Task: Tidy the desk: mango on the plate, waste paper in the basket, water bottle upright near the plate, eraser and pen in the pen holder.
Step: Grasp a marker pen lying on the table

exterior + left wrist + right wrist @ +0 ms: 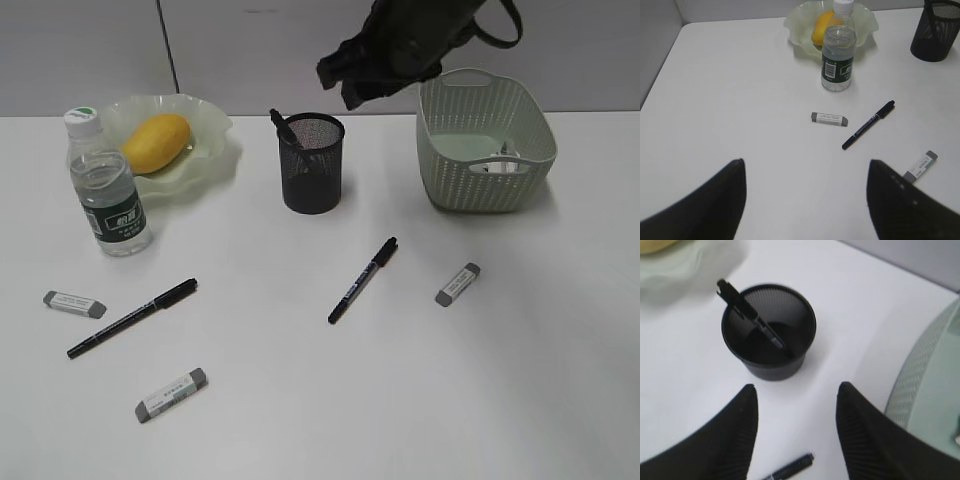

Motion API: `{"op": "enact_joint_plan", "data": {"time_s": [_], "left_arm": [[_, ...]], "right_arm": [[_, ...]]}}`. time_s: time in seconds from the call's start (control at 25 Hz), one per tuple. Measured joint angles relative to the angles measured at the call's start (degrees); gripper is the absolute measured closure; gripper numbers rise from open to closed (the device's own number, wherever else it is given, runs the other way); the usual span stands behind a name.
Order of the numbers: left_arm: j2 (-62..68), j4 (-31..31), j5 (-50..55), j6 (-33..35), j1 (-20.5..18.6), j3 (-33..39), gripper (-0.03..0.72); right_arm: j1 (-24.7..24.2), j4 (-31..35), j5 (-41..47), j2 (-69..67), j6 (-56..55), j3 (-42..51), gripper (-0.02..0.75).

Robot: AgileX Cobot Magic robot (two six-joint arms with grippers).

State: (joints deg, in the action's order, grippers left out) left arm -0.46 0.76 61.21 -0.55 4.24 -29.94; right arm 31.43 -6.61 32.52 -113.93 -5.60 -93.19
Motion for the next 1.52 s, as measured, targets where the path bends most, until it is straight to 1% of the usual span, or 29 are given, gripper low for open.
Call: {"op": "enact_joint_plan", "data": {"time_s": [0.12,0.24,0.36,0.56,0.72,0.96,1.12,1.32,1.52], "left_arm": [[0.00,0.00,0.00,0.00,0.00,0.00,0.117],[0.00,0.00,0.00,0.00,0.00,0.00,0.117],[0.00,0.00,0.00,0.00,0.00,0.00,0.117],[0.00,0.00,0.00,0.00,0.00,0.00,0.117],[0.00,0.00,0.00,0.00,0.00,0.00,0.117],[0.00,0.00,0.00,0.00,0.00,0.00,0.117],[0.00,0.00,0.00,0.00,0.00,0.00,0.117],[0.00,0.00,0.00,0.00,0.00,0.00,0.117],[0.00,0.00,0.00,0.00,0.00,0.00,0.117]], "right_arm": [[-1.10,2.81,11.79,0.44,0.00,-4.76,0.346],[-4.07,5.87,19.41,0.61,0.00,-8.70,0.353],[-8.92,7.28,24.87,0.74,0.00,-10.25,0.353],[-17.66,7.11,33.78,0.74,0.00,-10.38,0.353],[-21.45,7.21,36.48,0.74,-0.04,-10.38,0.353],[-21.93,7.07,36.60,3.17,-0.04,-8.86,0.353],[-21.93,6.99,36.60,9.76,0.01,-3.29,0.353],[-21.93,7.09,36.60,23.07,0.35,11.40,0.353],[-21.93,10.74,35.59,40.38,1.32,25.69,0.353]]}}
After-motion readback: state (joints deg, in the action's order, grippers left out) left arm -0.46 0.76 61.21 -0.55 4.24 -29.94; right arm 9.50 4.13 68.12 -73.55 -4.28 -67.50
